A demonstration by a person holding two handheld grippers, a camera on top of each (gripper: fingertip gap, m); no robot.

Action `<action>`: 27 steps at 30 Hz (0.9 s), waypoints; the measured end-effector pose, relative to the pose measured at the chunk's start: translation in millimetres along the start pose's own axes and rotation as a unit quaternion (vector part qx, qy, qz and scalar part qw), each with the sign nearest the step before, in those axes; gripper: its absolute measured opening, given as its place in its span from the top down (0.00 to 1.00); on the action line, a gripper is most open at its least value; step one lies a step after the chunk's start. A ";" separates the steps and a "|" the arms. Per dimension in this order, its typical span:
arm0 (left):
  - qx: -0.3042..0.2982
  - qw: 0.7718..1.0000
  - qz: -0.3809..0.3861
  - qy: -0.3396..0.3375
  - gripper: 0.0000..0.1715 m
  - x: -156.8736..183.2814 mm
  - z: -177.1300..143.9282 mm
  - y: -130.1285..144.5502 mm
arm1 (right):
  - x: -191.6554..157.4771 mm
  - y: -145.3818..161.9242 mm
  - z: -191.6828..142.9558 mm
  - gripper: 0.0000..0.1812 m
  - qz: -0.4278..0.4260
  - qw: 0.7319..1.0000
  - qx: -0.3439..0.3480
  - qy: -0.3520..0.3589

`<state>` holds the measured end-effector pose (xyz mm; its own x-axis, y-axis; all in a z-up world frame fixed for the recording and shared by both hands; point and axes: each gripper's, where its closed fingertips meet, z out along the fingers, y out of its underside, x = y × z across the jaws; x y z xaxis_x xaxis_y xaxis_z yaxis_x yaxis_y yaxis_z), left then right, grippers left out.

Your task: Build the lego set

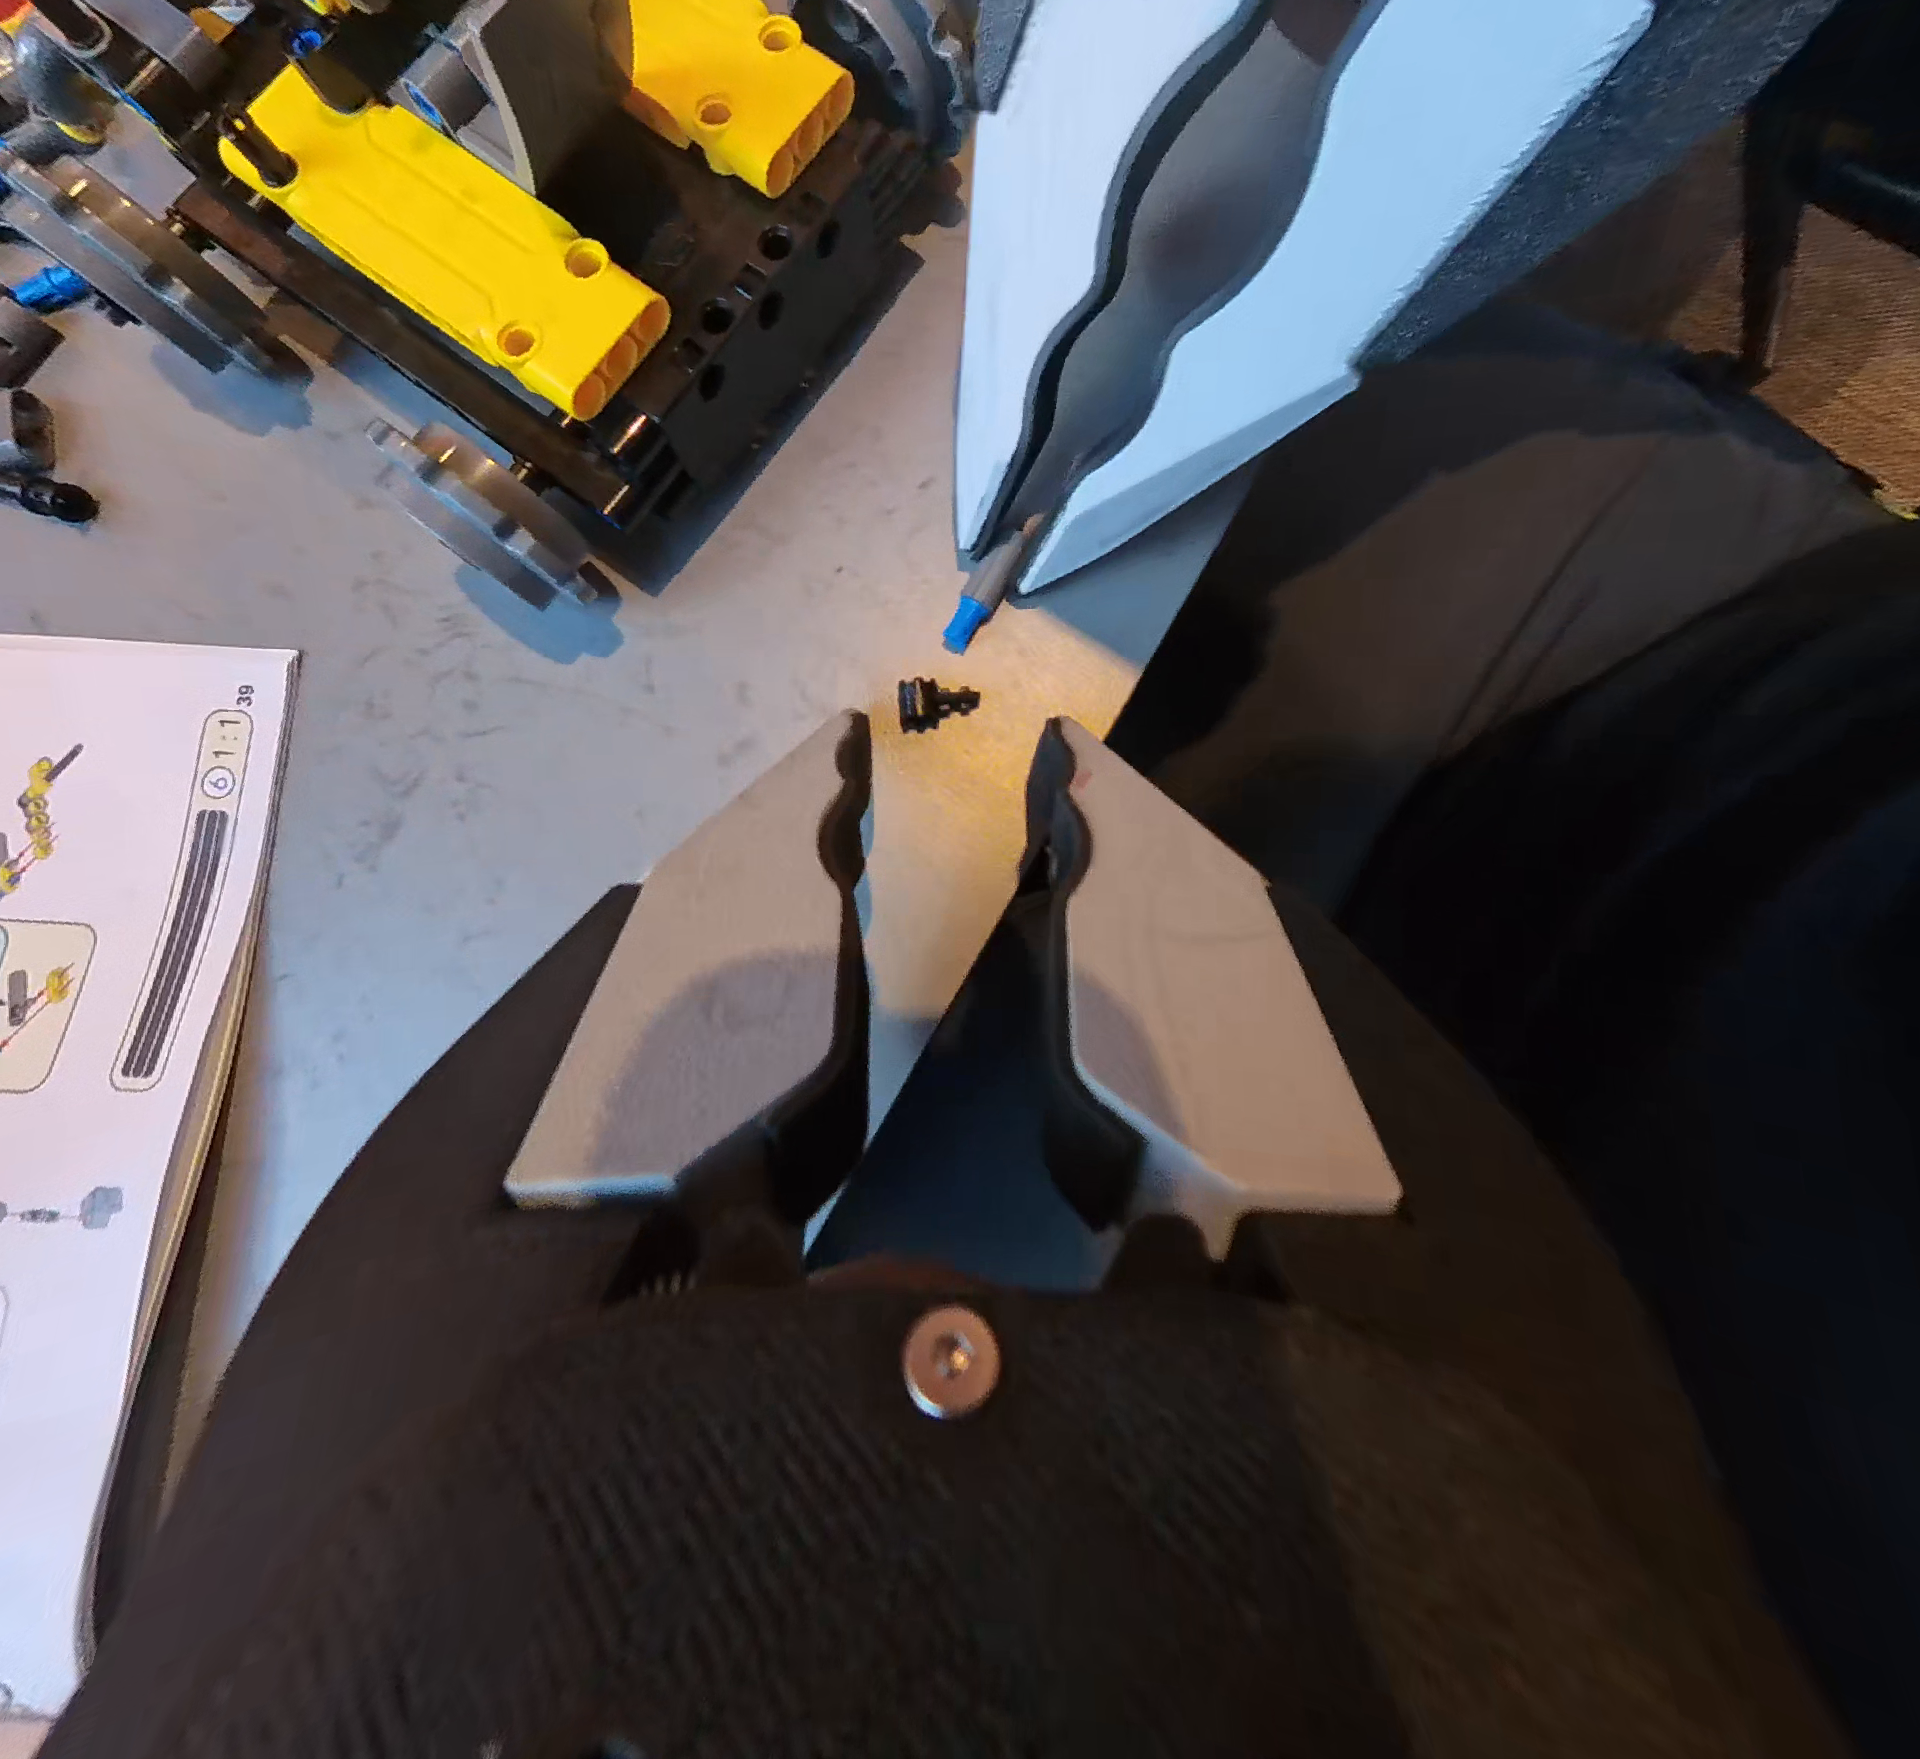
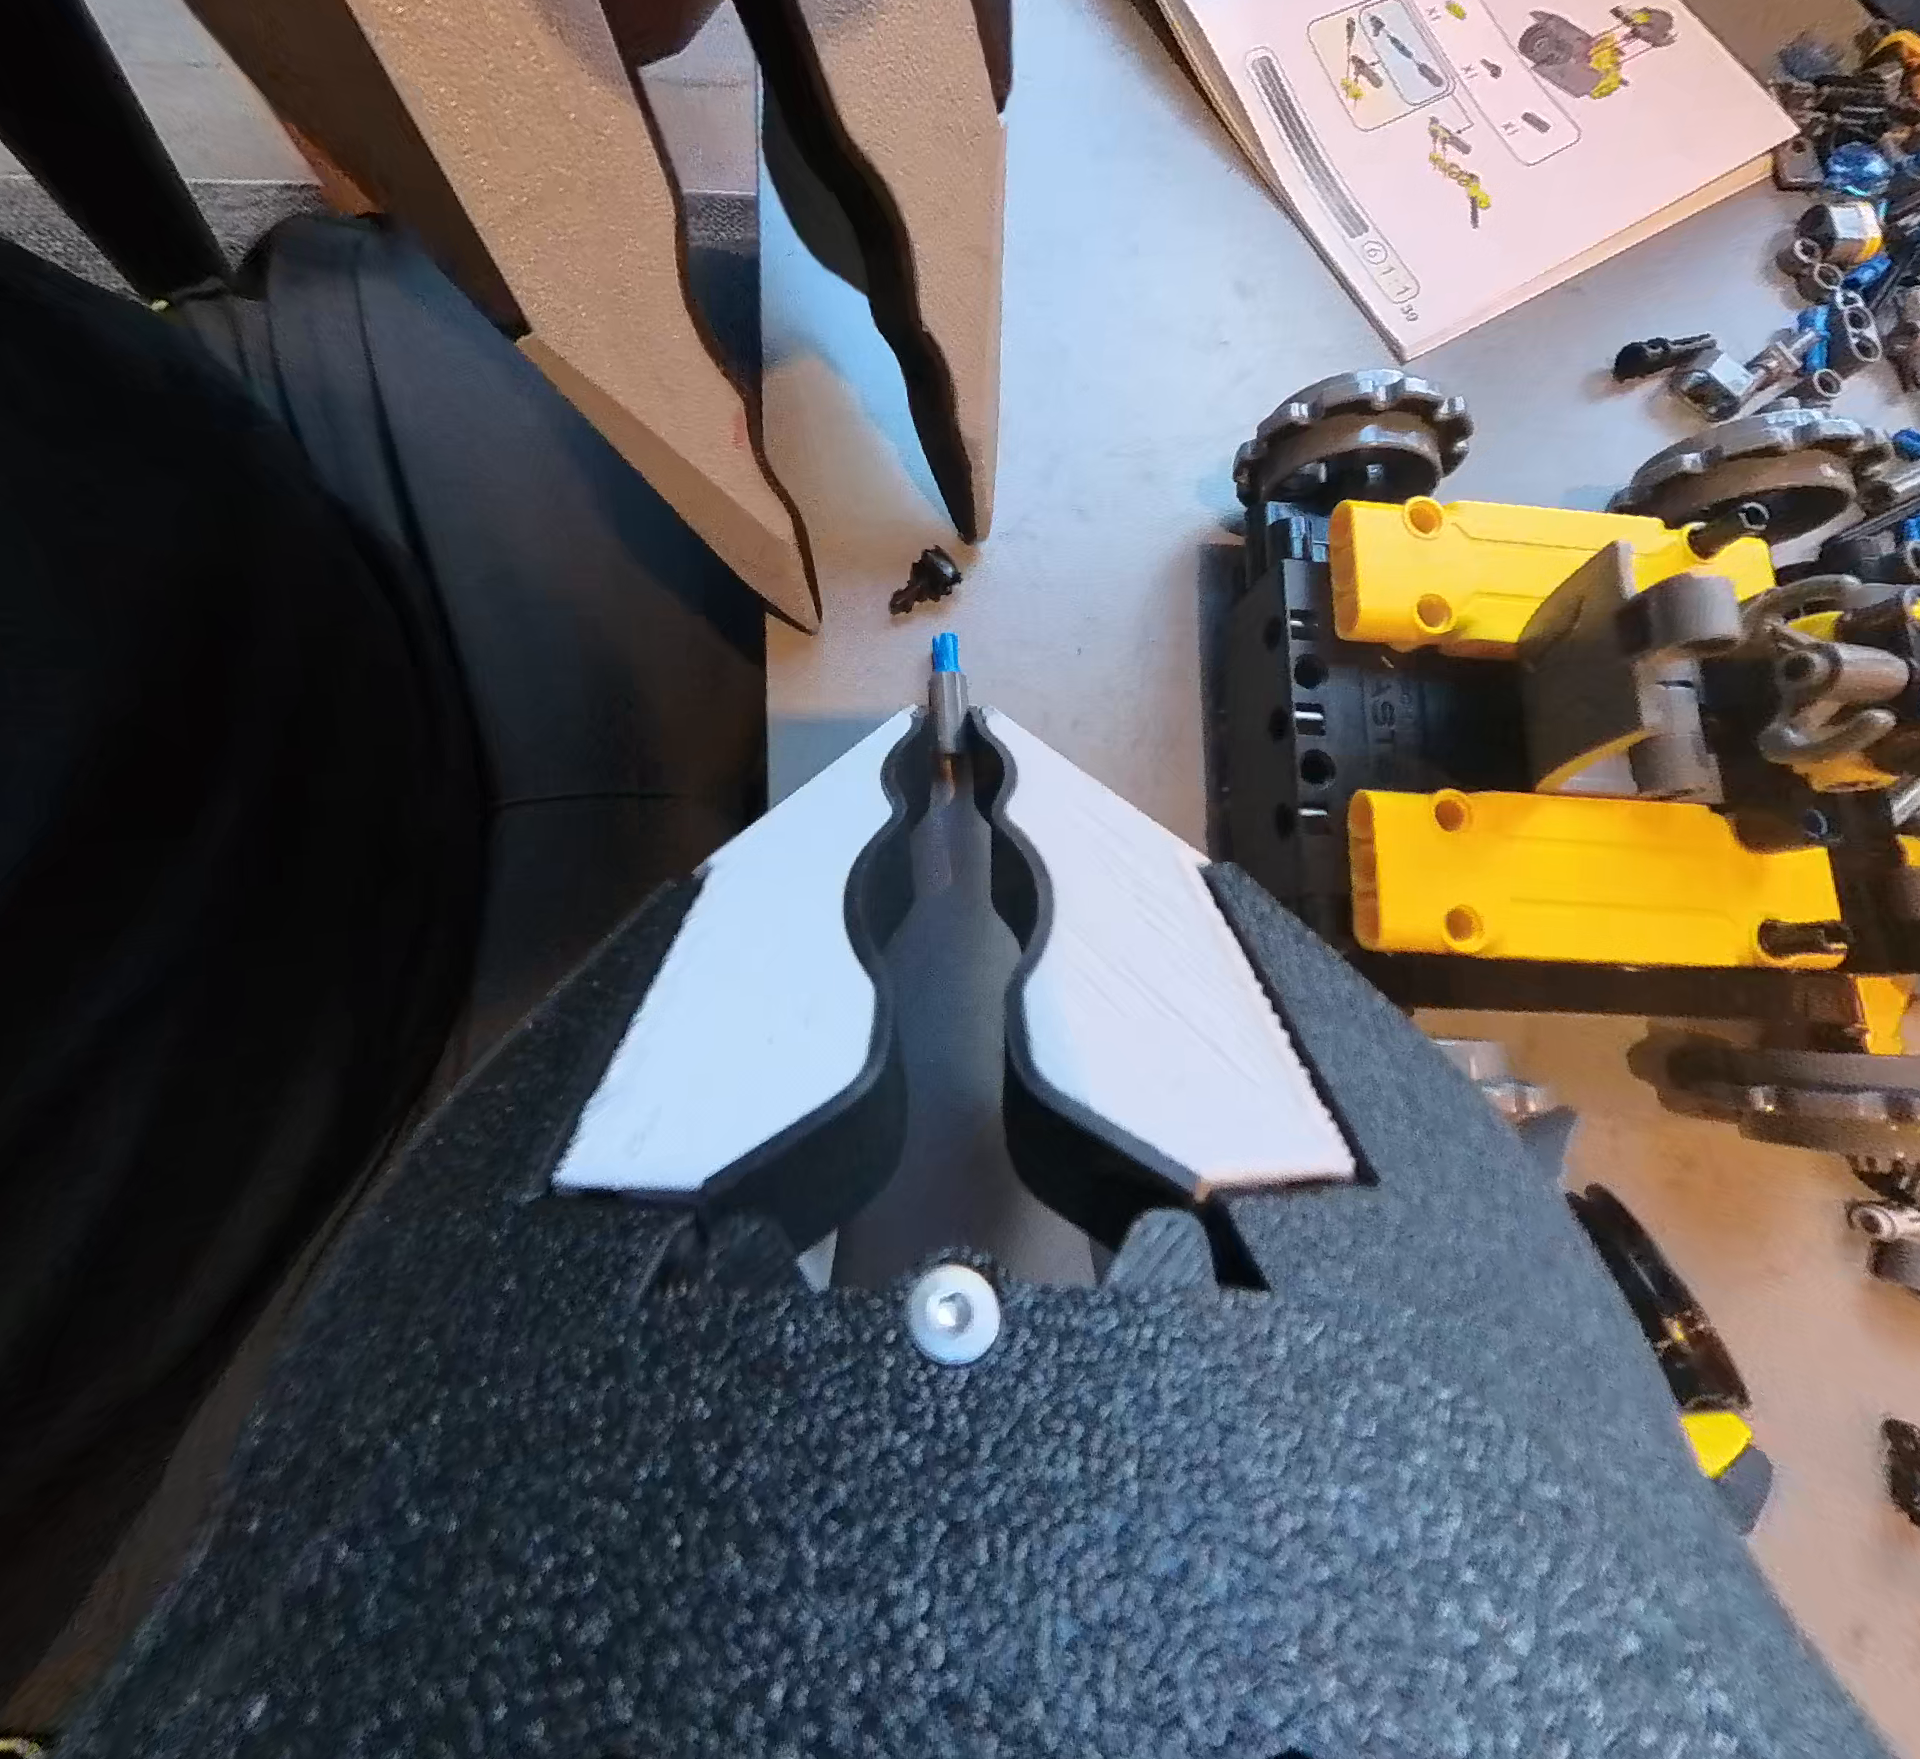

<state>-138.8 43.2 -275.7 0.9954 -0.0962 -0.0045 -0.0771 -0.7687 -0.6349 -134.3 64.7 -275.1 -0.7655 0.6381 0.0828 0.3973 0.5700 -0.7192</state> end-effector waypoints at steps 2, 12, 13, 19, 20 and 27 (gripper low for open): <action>-0.001 1.000 0.001 0.003 0.82 0.9 2.3 -2.5 | 0.6 -0.8 0.8 0.97 0.001 1.000 0.001 -0.006; 0.009 1.000 0.006 0.014 0.83 -4.8 2.7 -2.8 | 0.9 -3.5 3.9 0.97 0.013 0.999 0.003 -0.031; 0.007 1.000 -0.001 0.019 0.80 -4.2 1.8 -2.2 | 0.7 -3.7 4.0 0.97 0.014 0.999 0.003 -0.032; -0.004 1.000 0.003 0.000 0.80 -5.1 0.1 0.3 | 1.1 -5.1 5.3 0.97 0.016 0.999 0.004 -0.033; -0.004 1.000 -0.001 -0.006 0.80 -6.5 0.5 -0.1 | 1.9 -5.2 5.5 0.97 0.018 0.999 0.004 -0.032; -0.005 0.999 -0.027 -0.021 0.82 -9.7 -3.8 5.2 | 5.0 -8.7 9.4 0.97 0.023 0.999 0.002 -0.025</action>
<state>-149.0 37.7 -276.0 0.9996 -0.0290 -0.0029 -0.0245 -0.7785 -0.6272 -146.4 58.1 -274.9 -0.7701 0.6377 0.0152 0.4313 0.5380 -0.7242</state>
